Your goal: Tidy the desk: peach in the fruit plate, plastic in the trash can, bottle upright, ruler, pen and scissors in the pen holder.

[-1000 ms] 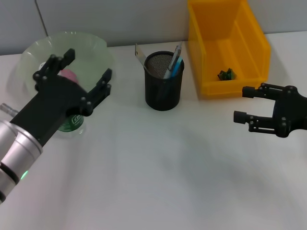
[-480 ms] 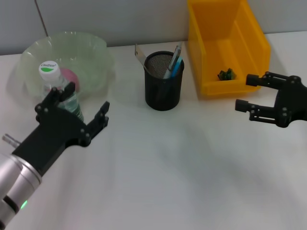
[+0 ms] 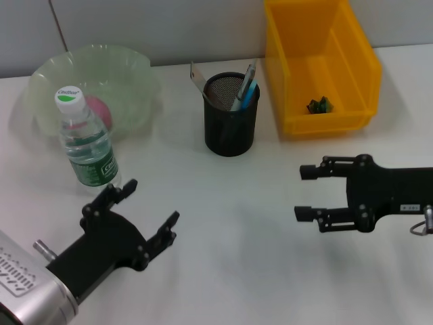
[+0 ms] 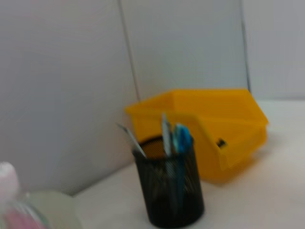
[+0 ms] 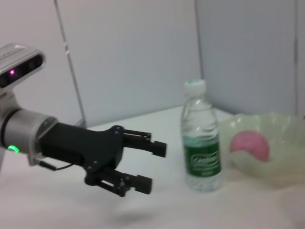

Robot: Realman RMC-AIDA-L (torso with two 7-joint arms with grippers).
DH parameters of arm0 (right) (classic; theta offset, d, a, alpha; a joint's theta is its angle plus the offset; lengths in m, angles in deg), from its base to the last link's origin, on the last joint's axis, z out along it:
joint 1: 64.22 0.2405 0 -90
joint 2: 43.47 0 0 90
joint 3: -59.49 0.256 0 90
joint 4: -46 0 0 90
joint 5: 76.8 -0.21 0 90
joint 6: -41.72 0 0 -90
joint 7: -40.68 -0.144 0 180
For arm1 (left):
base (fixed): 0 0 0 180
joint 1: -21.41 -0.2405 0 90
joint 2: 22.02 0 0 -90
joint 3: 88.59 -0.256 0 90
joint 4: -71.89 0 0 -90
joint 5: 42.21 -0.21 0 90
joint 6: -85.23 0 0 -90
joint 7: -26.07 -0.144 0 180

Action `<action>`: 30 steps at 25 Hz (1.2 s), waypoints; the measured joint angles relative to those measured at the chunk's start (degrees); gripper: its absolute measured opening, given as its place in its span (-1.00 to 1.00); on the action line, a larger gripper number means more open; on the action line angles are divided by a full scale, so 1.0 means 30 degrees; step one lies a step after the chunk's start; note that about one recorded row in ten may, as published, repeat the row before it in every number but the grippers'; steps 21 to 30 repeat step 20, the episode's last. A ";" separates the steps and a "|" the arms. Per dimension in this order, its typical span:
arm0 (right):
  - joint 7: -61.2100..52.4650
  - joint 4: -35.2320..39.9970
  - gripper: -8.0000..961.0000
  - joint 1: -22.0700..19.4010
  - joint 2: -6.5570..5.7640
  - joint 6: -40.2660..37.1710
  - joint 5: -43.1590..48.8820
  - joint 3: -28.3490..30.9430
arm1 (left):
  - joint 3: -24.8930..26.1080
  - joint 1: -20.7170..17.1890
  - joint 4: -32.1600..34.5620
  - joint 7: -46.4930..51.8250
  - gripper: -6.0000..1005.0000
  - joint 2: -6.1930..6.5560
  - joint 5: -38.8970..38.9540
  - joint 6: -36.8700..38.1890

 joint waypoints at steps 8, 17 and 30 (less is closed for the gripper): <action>-0.0251 -0.0367 0.56 0.0121 0.0003 0.0069 0.0076 -0.0539 | 0.0042 0.0089 0.0127 -0.0010 0.59 0.0001 -0.0032 0.1382; -0.0257 -0.0474 0.56 0.0099 -0.0002 0.0231 0.0112 -0.0575 | 0.0112 0.0110 0.0215 -0.0038 0.59 -0.0025 -0.0032 0.1435; -0.0257 -0.0473 0.56 0.0099 0.0006 0.0279 0.0112 -0.0568 | 0.0112 0.0110 0.0267 -0.0042 0.59 -0.0025 -0.0032 0.1444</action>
